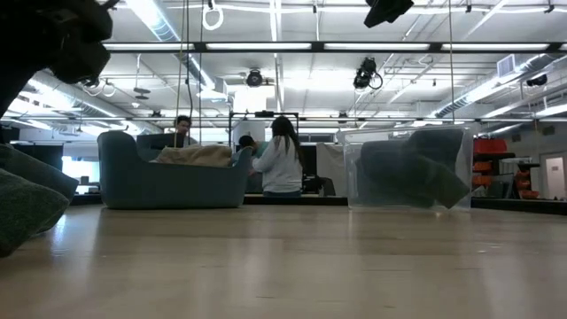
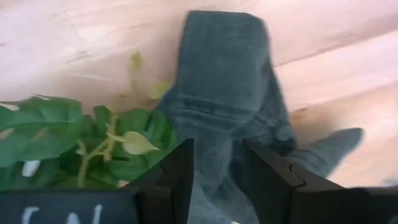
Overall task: Pick & Place hat
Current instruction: Put the black cap into the transparent bin
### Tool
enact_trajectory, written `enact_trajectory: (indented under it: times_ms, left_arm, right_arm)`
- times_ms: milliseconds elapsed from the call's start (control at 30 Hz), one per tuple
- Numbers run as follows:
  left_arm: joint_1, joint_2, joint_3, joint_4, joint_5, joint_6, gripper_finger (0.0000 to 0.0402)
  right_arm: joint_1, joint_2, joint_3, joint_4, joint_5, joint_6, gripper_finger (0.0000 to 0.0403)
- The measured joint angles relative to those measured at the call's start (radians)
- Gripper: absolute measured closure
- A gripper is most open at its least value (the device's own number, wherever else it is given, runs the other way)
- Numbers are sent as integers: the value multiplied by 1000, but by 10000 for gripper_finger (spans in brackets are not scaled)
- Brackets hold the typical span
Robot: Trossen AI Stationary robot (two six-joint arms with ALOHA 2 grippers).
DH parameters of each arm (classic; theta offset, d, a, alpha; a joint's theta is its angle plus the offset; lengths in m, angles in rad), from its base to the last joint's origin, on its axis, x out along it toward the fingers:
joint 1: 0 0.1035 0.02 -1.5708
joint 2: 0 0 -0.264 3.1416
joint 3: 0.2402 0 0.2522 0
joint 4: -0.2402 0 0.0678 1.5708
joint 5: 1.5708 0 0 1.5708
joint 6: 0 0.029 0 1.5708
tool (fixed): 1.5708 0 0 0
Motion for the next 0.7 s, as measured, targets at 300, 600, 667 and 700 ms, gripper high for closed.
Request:
enact_trajectory:
  times_ms: [300,600,667,700]
  left_arm:
    - [-27,0,-102,196,0,-3,264]
    - [0,0,-85,201,-7,6,370]
    - [13,0,-56,207,-34,27,391]
    - [20,0,-35,205,-56,37,392]
  right_arm:
    - [35,44,0,8,0,0,266]
    - [39,45,0,60,-1,-32,266]
    - [39,49,0,88,-18,-43,266]
    - [39,50,0,98,-26,-45,266]
